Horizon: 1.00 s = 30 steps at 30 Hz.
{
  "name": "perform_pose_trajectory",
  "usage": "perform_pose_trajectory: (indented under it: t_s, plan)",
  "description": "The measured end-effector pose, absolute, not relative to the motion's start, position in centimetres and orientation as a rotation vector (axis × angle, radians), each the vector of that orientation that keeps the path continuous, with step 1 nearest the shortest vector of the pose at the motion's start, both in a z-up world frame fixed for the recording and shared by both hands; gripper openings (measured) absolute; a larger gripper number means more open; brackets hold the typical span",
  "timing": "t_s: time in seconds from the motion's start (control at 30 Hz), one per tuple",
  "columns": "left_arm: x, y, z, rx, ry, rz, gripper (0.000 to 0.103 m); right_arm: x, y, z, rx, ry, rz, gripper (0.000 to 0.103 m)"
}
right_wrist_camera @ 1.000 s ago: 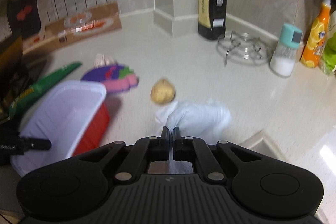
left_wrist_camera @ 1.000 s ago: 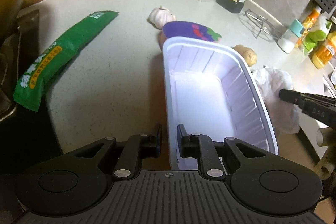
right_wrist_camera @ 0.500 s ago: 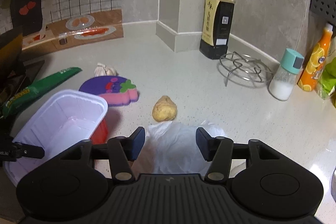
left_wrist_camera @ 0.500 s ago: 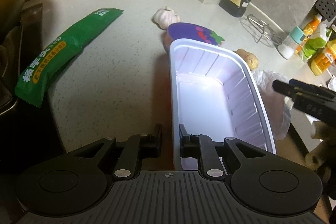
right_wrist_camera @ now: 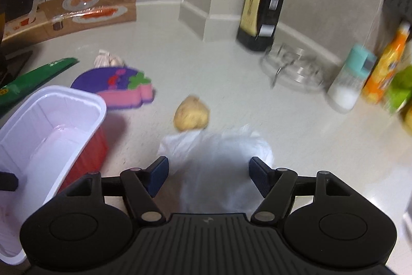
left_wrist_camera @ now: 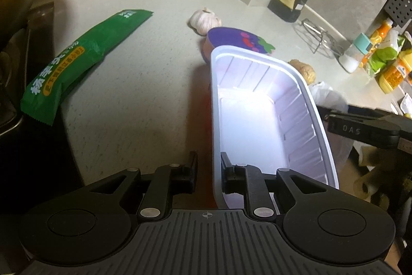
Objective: Collect trash
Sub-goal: 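Grasp the white plastic bag with the right tool while the left tool holds the tray, then lift the white bag with the right tool while the left tool lifts the tray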
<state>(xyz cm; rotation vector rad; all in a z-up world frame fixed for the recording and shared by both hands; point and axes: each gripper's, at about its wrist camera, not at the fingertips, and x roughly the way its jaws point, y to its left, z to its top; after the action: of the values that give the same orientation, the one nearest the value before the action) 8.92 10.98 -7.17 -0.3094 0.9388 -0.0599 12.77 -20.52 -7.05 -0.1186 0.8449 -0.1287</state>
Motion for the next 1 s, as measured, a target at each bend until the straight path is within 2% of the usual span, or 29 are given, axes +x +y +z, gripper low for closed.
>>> perform_pose_trajectory:
  t_s: [0.07, 0.13, 0.17, 0.23, 0.27, 0.7, 1.0]
  plan:
    - [8.9, 10.9, -7.2, -0.306, 0.934, -0.065, 0.02, 12.9, -20.6, -7.4, -0.089, 0.855, -0.112, 0.069]
    - [8.9, 10.8, -7.2, -0.298, 0.931, -0.072, 0.02, 12.8, -20.4, -7.5, -0.089, 0.852, -0.098, 0.055]
    - [8.9, 10.8, -7.2, -0.297, 0.93, -0.074, 0.02, 12.9, -20.2, -7.5, -0.092, 0.857, -0.086, 0.036]
    - [9.0, 10.8, -7.2, -0.301, 0.928, -0.081, 0.02, 12.9, -19.9, -7.5, -0.091, 0.871, -0.061, 0.015]
    - [9.2, 10.9, -7.3, -0.301, 0.928, -0.085, 0.02, 12.9, -19.8, -7.4, -0.091, 0.871, -0.052, 0.009]
    - [11.1, 10.7, -7.2, -0.3, 0.953, -0.084, 0.014, 8.7, -19.8, -1.6, -0.033, 0.717, -0.02, 0.007]
    - [11.8, 9.8, -6.6, -0.278, 0.946, -0.12, 0.013, 6.6, -18.6, -1.7, -0.047, 0.727, 0.027, 0.007]
